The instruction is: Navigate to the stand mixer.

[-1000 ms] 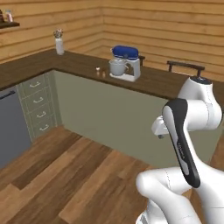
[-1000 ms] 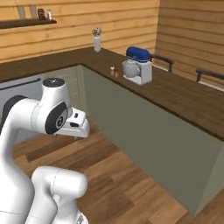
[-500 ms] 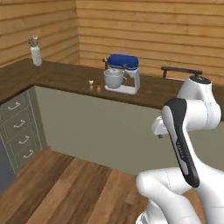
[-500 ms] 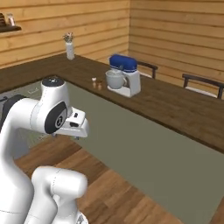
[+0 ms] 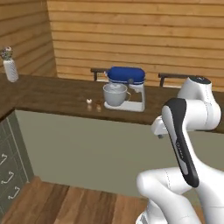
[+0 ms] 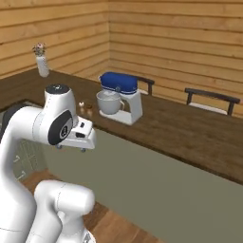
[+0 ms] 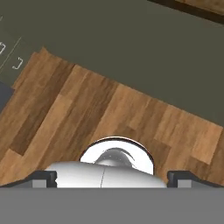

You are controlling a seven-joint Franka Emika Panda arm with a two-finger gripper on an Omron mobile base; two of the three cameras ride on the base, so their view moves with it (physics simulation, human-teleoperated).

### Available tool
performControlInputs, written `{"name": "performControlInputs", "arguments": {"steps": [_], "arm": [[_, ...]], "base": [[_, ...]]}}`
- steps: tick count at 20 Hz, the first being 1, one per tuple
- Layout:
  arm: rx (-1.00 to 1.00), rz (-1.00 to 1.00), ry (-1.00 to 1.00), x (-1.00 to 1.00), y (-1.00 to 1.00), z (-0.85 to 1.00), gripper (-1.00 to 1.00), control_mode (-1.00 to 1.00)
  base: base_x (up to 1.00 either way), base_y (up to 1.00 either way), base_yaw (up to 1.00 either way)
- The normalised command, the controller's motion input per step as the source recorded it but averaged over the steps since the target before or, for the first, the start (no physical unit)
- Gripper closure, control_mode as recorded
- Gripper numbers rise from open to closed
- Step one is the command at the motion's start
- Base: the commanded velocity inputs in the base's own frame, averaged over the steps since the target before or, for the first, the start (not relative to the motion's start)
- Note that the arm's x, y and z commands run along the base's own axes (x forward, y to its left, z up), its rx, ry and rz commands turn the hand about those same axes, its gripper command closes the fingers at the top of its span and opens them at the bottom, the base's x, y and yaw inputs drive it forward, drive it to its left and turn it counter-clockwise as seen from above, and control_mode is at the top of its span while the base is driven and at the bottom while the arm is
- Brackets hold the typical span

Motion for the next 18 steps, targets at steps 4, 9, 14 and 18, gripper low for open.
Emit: {"name": "performControlInputs", "arguments": {"steps": [4, 9, 14, 18], "arm": [[0.00, 0.00, 0.00, 0.00, 0.00, 0.00, -1.00, 1.00], [0.00, 0.00, 0.00, 0.00, 0.00, 0.00, -1.00, 1.00], [0.00, 0.00, 0.00, 0.00, 0.00, 0.00, -1.00, 1.00], [0.00, 0.00, 0.00, 0.00, 0.00, 0.00, -1.00, 1.00]], "base": [[0.93, 0.37, -0.33], [0.85, 0.32, -0.34], [0.50, 0.29, -0.33], [0.41, 0.32, -0.31]]}}
